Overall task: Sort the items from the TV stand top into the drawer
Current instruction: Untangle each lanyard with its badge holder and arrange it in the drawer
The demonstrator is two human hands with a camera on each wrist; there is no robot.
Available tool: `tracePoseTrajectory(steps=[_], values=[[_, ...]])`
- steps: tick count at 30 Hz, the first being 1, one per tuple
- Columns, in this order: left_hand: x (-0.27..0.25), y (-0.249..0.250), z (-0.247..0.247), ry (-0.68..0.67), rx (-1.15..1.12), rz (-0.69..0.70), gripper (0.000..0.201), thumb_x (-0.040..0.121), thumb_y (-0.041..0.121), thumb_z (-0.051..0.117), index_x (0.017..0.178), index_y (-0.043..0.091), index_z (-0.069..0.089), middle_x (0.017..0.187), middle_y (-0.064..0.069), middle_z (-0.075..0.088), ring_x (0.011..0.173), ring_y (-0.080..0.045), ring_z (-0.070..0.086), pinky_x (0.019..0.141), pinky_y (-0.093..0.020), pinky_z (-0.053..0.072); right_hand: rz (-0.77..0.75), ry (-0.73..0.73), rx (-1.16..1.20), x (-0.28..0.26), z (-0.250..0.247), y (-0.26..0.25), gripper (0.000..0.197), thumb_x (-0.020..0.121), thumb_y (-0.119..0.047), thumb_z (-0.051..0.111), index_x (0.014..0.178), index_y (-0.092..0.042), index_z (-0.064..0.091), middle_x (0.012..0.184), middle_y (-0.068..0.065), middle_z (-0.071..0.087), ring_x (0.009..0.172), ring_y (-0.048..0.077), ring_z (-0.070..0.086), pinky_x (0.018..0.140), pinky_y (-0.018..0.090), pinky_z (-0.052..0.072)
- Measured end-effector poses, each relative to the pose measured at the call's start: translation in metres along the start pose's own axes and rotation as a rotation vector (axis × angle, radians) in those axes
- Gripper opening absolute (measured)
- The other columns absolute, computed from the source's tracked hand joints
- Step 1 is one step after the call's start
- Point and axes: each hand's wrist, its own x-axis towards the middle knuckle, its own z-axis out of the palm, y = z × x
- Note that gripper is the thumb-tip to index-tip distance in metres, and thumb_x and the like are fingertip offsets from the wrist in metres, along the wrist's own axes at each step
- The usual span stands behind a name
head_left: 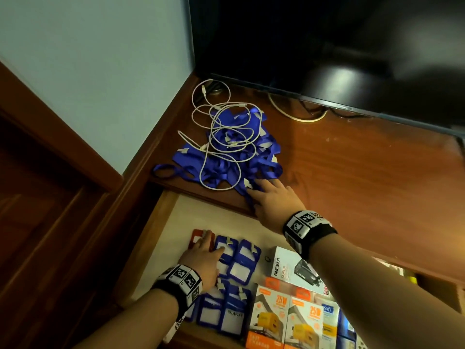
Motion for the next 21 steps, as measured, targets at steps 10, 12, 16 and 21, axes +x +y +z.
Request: tracePoseTrajectory(steps=[10, 12, 16, 21], values=[[0.004, -0.014, 0.006, -0.083, 0.003, -0.044, 0.072, 0.098, 0.056, 0.051, 0.159, 0.048, 0.015, 0.171, -0.008, -0.016, 0.156, -0.038, 0.013, 0.12, -0.052, 0.034, 0.074, -0.002, 0.026, -0.027, 0.007, 0.03, 0.051, 0.098, -0.041, 0.051, 0.149, -0.038, 0.047, 0.155, -0.008, 0.045, 0.134, 0.028, 0.043, 0.1, 0.04, 0.043], [0.003, -0.015, 0.006, -0.078, -0.006, -0.042, 0.072, 0.098, 0.055, 0.052, 0.16, 0.047, 0.015, 0.171, -0.007, -0.014, 0.156, -0.036, 0.012, 0.121, -0.052, 0.033, 0.09, -0.025, 0.035, -0.035, 0.006, 0.037, 0.056, 0.095, -0.047, 0.05, 0.149, -0.038, 0.047, 0.154, -0.008, 0.045, 0.132, 0.028, 0.044, 0.1, 0.042, 0.044], [-0.009, 0.0, -0.002, -0.011, 0.078, -0.039, 0.072, 0.098, 0.053, 0.052, 0.16, 0.04, 0.016, 0.17, -0.018, -0.01, 0.154, -0.041, 0.013, 0.118, -0.053, 0.034, 0.168, 0.041, 0.097, -0.047, 0.003, 0.044, 0.049, 0.096, -0.048, 0.053, 0.144, -0.037, 0.052, 0.146, -0.008, 0.052, 0.127, 0.027, 0.045, 0.101, 0.047, 0.044], [-0.021, 0.034, 0.002, 0.12, 0.147, 0.121, 0.059, 0.097, 0.044, 0.057, 0.148, 0.022, 0.041, 0.162, -0.01, 0.02, 0.147, -0.034, 0.022, 0.114, -0.055, 0.032, 0.225, 0.115, 0.13, -0.049, -0.002, 0.033, 0.048, 0.091, -0.031, 0.057, 0.14, -0.03, 0.056, 0.137, 0.001, 0.054, 0.122, 0.034, 0.047, 0.094, 0.045, 0.043]])
